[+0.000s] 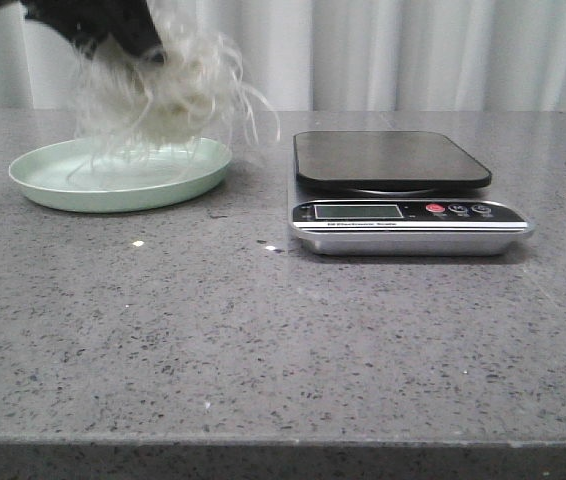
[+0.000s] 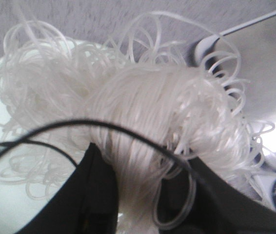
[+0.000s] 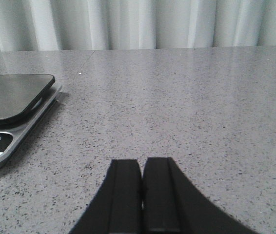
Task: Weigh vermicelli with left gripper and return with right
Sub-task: 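Lift the vermicelli with the left gripper and carry it over the scale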
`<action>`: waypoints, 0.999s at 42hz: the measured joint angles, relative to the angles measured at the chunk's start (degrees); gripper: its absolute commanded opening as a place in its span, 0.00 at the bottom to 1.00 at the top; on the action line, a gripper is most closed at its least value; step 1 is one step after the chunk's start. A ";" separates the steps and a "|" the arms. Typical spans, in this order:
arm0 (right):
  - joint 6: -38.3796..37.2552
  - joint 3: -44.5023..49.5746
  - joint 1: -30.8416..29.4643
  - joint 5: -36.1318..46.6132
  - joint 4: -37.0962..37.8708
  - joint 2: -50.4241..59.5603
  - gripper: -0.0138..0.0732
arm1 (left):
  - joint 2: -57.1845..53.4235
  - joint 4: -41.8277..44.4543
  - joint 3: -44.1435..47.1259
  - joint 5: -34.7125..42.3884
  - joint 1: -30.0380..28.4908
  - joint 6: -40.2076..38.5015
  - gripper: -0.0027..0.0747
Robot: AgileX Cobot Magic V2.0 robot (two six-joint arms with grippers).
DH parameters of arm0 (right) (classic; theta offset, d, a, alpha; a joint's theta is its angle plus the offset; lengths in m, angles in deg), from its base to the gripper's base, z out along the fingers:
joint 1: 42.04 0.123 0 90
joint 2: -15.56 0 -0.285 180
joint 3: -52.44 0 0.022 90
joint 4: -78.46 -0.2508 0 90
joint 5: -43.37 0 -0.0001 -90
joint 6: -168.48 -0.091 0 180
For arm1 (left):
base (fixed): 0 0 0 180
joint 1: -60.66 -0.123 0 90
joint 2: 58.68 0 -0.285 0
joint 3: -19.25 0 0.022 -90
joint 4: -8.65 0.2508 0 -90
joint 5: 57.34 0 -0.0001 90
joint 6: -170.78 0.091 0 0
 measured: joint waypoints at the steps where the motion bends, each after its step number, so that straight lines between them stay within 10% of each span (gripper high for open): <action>1: 0.00 0.00 0.00 0.00 0.00 0.00 0.33 | -0.54 -0.66 -0.46 0.00 0.00 0.00 0.22; 42: 0.00 0.00 0.00 -0.08 0.00 0.00 0.33 | 8.03 -6.95 -5.26 17.08 19.64 3.45 0.22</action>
